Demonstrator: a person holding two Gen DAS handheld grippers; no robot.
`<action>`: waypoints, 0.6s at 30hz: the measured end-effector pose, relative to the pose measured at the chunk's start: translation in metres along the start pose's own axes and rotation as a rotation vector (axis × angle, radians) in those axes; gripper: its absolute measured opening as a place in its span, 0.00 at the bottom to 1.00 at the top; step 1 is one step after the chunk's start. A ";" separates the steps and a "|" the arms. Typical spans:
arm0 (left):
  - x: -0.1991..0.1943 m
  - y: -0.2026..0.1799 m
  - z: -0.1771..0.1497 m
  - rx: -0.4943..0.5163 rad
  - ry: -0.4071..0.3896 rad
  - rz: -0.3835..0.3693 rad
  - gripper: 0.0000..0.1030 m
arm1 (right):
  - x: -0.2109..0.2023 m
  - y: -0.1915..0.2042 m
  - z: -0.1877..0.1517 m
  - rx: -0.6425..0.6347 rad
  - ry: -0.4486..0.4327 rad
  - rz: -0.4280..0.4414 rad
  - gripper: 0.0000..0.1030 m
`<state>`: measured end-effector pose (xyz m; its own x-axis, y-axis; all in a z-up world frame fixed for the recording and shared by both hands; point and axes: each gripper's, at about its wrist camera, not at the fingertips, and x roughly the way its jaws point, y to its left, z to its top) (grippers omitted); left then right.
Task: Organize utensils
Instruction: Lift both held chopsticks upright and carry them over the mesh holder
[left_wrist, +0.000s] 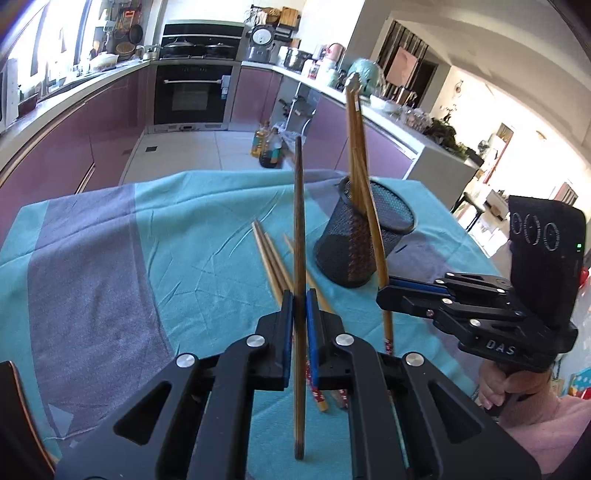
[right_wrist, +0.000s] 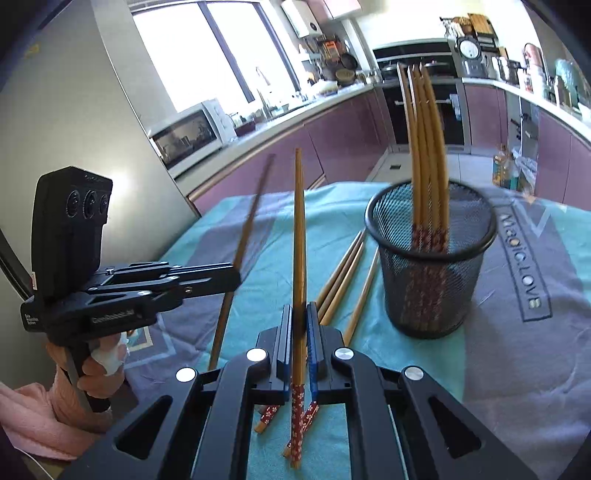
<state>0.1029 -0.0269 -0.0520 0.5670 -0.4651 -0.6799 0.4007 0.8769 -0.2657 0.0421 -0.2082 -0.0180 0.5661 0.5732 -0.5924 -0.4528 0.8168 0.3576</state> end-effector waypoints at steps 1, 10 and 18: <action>-0.006 -0.002 0.002 0.006 -0.014 -0.013 0.07 | -0.005 0.000 0.002 -0.003 -0.013 -0.001 0.06; -0.046 -0.022 0.018 0.035 -0.107 -0.075 0.07 | -0.038 -0.007 0.015 -0.016 -0.103 -0.017 0.06; -0.061 -0.032 0.039 0.033 -0.181 -0.112 0.07 | -0.060 -0.010 0.033 -0.043 -0.175 -0.050 0.06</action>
<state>0.0838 -0.0320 0.0246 0.6365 -0.5759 -0.5131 0.4896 0.8157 -0.3081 0.0355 -0.2485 0.0375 0.6982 0.5373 -0.4730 -0.4474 0.8434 0.2975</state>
